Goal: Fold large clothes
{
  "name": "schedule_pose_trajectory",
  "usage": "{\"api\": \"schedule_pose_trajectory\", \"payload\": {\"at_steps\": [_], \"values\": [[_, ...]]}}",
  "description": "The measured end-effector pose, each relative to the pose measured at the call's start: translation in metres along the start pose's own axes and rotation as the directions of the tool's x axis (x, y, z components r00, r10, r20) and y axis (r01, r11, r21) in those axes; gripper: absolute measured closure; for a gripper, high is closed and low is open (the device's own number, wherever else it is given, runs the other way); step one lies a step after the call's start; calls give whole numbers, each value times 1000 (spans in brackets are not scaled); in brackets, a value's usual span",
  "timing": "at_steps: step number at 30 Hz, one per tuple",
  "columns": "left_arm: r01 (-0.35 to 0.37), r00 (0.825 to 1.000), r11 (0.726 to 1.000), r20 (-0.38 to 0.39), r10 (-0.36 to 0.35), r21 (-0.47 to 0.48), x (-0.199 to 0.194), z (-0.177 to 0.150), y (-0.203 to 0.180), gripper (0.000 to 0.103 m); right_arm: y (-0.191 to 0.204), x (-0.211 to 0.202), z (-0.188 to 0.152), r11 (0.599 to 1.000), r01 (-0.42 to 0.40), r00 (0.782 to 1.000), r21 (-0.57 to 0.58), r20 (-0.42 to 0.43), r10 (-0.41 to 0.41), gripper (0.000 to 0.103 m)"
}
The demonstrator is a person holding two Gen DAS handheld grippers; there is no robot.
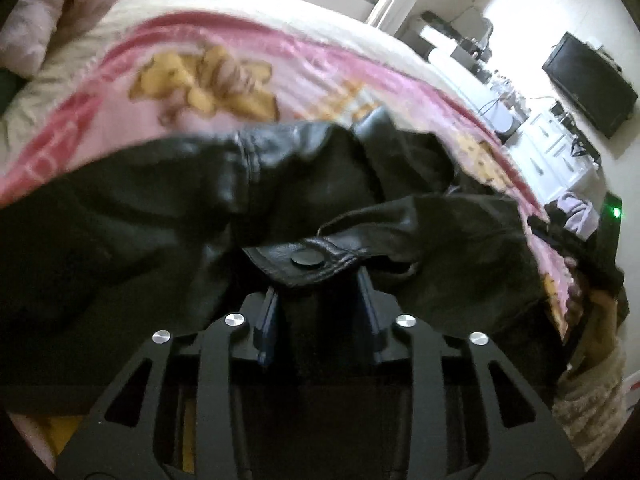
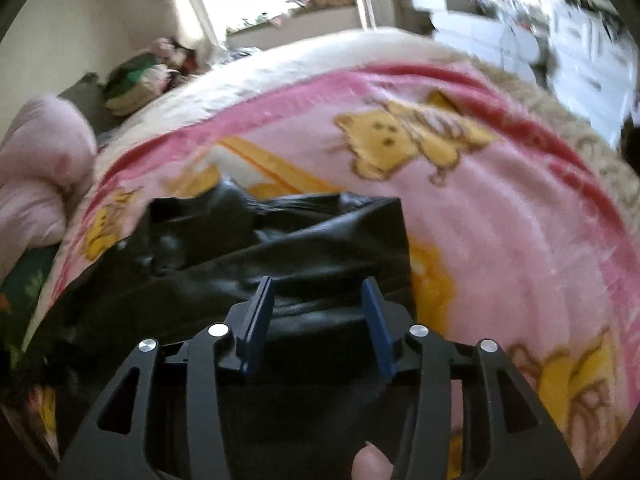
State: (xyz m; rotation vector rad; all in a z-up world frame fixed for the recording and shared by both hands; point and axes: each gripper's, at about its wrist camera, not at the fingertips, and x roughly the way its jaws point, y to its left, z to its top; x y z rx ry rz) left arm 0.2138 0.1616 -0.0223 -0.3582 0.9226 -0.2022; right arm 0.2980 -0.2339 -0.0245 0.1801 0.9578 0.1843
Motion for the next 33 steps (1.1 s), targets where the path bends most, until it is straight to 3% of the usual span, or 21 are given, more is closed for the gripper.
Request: {"api": "schedule_pose_trajectory", "payload": {"at_steps": [3, 6, 8, 16, 20, 29, 33], "values": [[-31, 998, 999, 63, 30, 15, -22, 5, -3, 63, 9, -16, -9, 999, -5, 1000, -43, 15, 5, 55], [-75, 989, 996, 135, 67, 54, -45, 7, -12, 59, 17, -27, -21, 997, -9, 1000, -73, 12, 10, 52], [-56, 988, 997, 148, 47, 58, -52, 7, -18, 59, 22, -32, -30, 997, -15, 1000, -79, 6, 15, 51], [-30, 999, 996, 38, 26, 90, -25, -20, -32, 59, 44, -37, -56, 991, -29, 1000, -128, -11, 28, 47], [-71, 997, 993, -14, 72, 95, -6, -37, -33, 57, 49, -33, -65, 989, -24, 999, -143, -33, 20, 45], [-75, 996, 997, -52, 76, 10, 15, -49, -12, 57, 28, -2, -87, 997, 6, 989, -75, -150, -17, 43], [-69, 997, 998, -43, 70, 12, 16, -53, -10, 57, 25, 1, -90, 999, -1, 989, -43, -148, -6, 43]]}}
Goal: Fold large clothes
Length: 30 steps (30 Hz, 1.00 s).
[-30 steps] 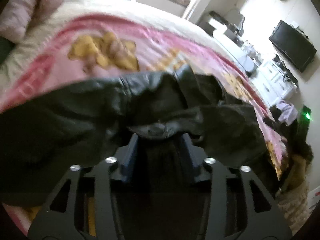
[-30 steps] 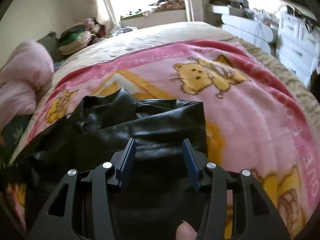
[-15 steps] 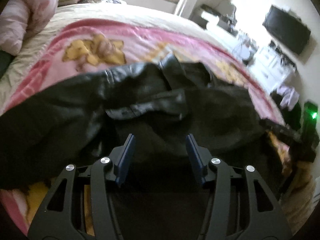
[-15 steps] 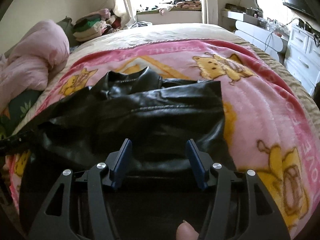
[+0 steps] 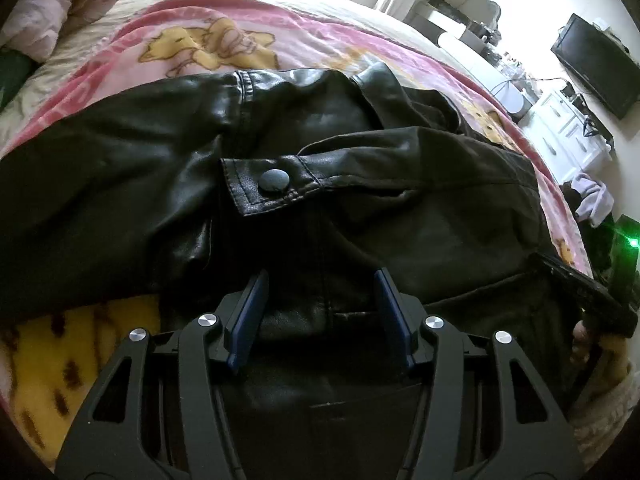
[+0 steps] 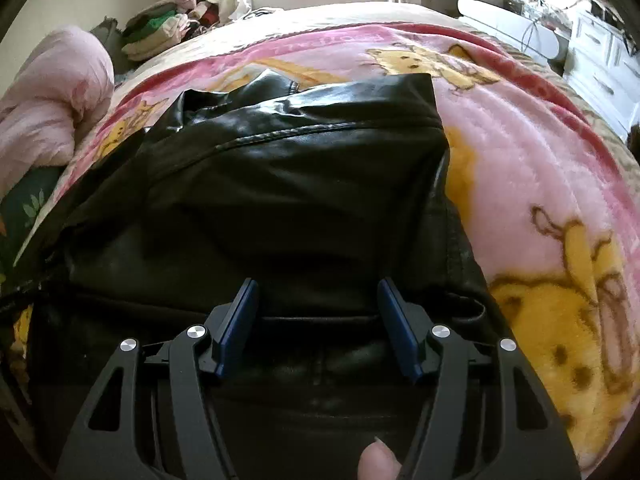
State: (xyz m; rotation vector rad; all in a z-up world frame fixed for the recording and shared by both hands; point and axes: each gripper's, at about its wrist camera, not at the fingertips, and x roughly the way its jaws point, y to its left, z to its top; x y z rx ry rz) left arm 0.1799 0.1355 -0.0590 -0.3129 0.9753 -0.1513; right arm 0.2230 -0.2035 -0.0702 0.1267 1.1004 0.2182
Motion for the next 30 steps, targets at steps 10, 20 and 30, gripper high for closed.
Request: {"api": "schedule_pose_trajectory", "payload": {"at_steps": [10, 20, 30], "values": [[-26, 999, 999, 23, 26, 20, -27, 4, -4, 37, 15, -27, 3, 1000, -28, 998, -2, 52, 28, 27], [-76, 996, 997, 53, 76, 5, -43, 8, -6, 9, 41, -43, 6, 998, -63, 993, -27, 94, 66, 5], [-144, 983, 985, 104, 154, -93, -68, 11, 20, 9, 80, -58, 19, 992, -121, 983, -46, 136, 126, 4]]}}
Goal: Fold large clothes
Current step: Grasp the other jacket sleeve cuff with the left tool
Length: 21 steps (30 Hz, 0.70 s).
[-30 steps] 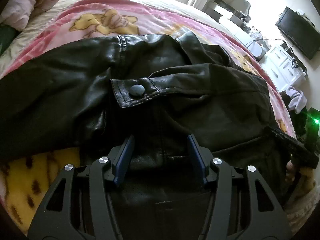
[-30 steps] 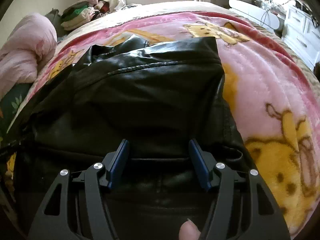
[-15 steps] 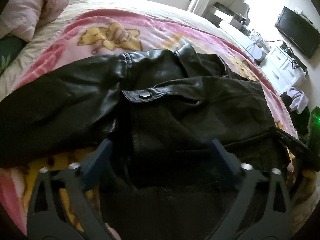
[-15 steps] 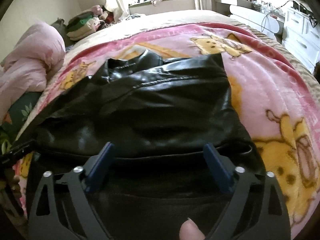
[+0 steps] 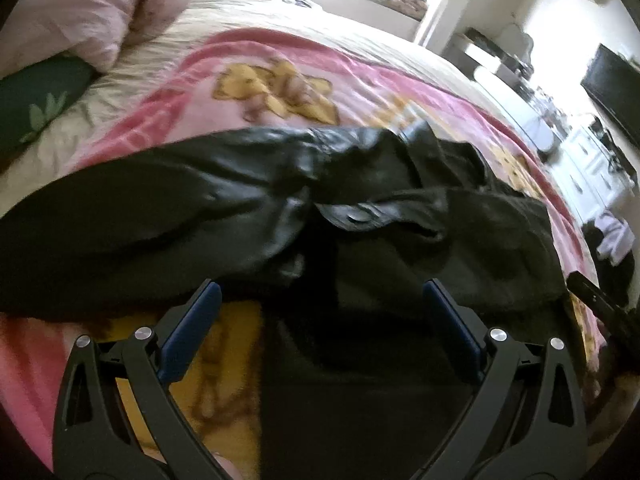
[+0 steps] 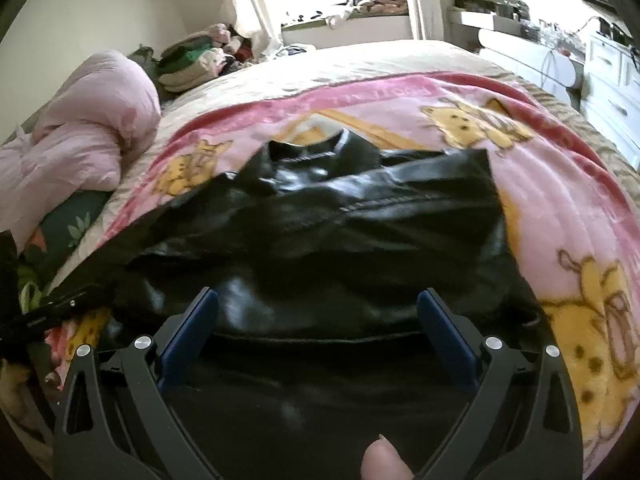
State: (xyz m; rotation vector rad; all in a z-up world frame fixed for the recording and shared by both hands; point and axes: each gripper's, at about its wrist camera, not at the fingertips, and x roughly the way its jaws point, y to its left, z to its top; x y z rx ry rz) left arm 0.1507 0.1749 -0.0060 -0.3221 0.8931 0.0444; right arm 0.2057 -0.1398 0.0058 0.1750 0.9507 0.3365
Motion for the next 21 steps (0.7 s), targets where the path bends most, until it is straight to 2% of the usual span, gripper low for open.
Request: {"api": "schedule_pose_trajectory", "payload": {"at_steps": [5, 10, 21], "values": [[-37, 998, 996, 48, 41, -78, -18, 6, 27, 9, 34, 1, 11, 998, -47, 999, -40, 10, 48, 4], [-114, 987, 982, 92, 129, -149, -38, 10, 57, 9, 68, 3, 20, 992, -88, 996, -86, 16, 90, 4], [-129, 979, 944, 113, 170, -304, -60, 14, 111, 9, 137, 4, 30, 968, -159, 986, -194, 17, 165, 4]]}}
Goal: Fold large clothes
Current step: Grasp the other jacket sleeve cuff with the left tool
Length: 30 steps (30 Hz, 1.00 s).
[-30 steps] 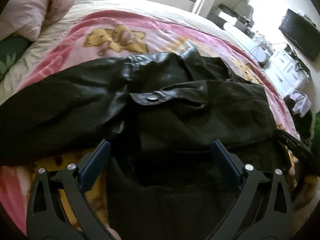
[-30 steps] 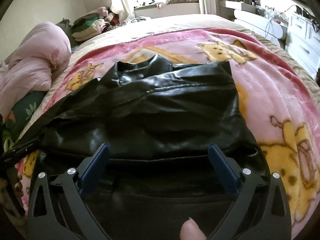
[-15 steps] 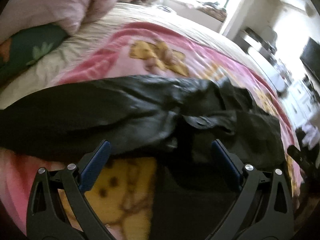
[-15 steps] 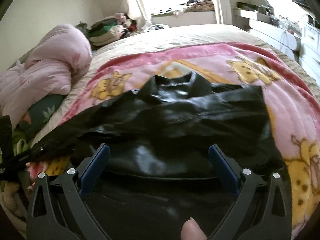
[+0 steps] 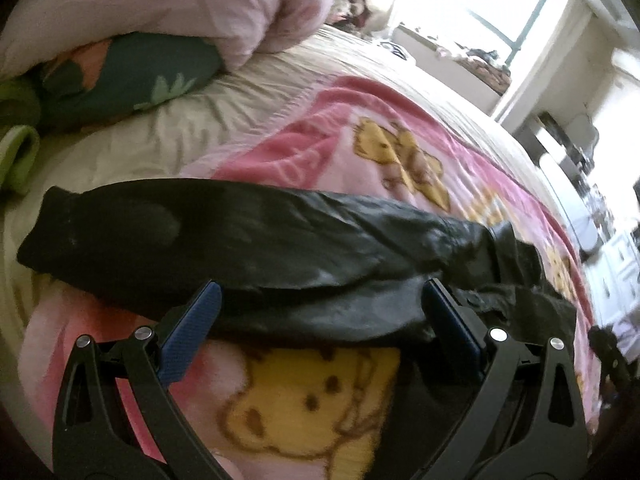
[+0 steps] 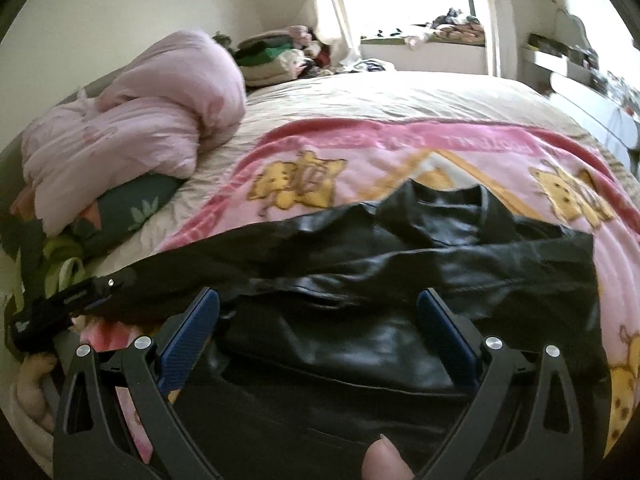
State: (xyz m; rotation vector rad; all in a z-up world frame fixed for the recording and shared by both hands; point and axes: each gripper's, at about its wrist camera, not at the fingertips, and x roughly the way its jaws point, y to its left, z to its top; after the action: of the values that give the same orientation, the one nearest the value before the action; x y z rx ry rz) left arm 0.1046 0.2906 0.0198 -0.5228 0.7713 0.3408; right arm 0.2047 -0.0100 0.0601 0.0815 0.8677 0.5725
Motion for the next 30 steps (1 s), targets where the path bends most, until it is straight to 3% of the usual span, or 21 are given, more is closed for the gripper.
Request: {"api": "schedule_pose_trajectory", "payload": {"at_steps": [14, 26, 30], "values": [[-121, 991, 968, 24, 129, -220, -17, 16, 77, 9, 81, 24, 10, 987, -102, 995, -126, -32, 99, 4], [-201, 974, 900, 18, 225, -387, -28, 15, 142, 9, 133, 47, -2, 969, -175, 983, -175, -82, 162, 4], [-196, 976, 870, -2, 219, -453, -25, 11, 160, 9, 136, 51, -4, 969, -183, 981, -164, -88, 170, 4]]}}
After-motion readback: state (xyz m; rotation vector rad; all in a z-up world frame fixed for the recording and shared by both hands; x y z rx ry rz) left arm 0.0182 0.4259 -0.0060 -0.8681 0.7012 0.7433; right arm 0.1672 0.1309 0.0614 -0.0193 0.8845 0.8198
